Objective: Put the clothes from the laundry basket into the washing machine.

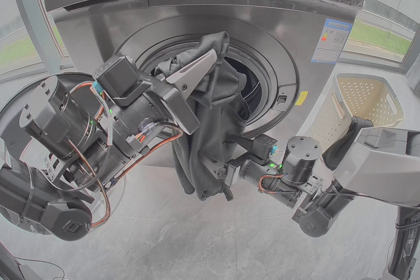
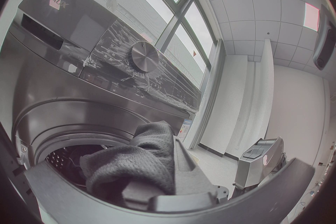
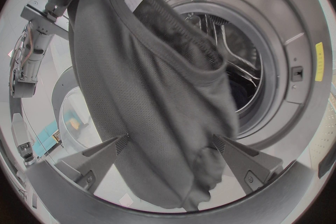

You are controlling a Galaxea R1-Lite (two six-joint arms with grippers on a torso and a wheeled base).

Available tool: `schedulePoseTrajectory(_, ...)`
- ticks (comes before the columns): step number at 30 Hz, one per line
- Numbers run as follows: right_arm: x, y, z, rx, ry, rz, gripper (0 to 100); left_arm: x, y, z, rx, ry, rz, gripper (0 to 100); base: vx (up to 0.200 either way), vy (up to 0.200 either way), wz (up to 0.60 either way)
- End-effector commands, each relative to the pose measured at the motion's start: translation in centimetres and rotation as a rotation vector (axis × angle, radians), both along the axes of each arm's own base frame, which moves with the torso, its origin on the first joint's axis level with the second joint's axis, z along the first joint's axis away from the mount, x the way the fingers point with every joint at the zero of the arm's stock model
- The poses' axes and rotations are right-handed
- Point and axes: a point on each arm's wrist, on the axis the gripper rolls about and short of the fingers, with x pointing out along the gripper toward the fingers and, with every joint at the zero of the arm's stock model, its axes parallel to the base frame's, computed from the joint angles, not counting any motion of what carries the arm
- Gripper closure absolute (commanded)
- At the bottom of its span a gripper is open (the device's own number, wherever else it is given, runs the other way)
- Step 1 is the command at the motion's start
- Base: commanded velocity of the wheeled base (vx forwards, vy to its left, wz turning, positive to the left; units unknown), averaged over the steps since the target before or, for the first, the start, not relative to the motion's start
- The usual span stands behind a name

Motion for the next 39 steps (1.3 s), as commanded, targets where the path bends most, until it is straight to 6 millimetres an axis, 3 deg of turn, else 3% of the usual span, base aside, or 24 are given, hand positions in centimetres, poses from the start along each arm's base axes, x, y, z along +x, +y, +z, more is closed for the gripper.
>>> schedulePoseTrajectory(1, 0.9, 1.8, -1.9, -0.007, 0.007, 0.018, 0, 0.1, 0.0, -0.1, 0.002, 0.002, 0.000, 100, 0.000, 0.000, 0.00)
schedulePoseTrajectory(10, 2.3, 3.3, -2.6, 0.009, -0.014, 0.018, 0, -0.2, -0.4, -0.1, 0.004, 0.002, -0.014, 100, 0.000, 0.000, 0.00)
schedulePoseTrajectory(19, 5.5, 5.1, -3.8, 0.053, -0.063, -0.022, 0, -0.4, -0.2, 0.2, -0.006, -0.004, -0.011, 100, 0.000, 0.000, 0.00)
schedulePoseTrajectory(29, 5.6, 5.9, -3.4, 0.078, -0.090, -0.010, 0, -0.4, -0.2, 0.3, -0.015, -0.006, -0.001, 100, 0.000, 0.000, 0.00)
schedulePoseTrajectory(30, 5.6, 5.9, -3.4, 0.079, -0.091, -0.011, 100, -0.6, -0.3, 0.4, -0.019, -0.008, -0.009, 100, 0.000, 0.000, 0.00)
schedulePoseTrajectory(39, 6.3, 3.7, -2.5, 0.091, -0.109, -0.059, 100, -0.6, 0.8, 0.7, -0.029, -0.009, 0.017, 100, 0.000, 0.000, 0.00)
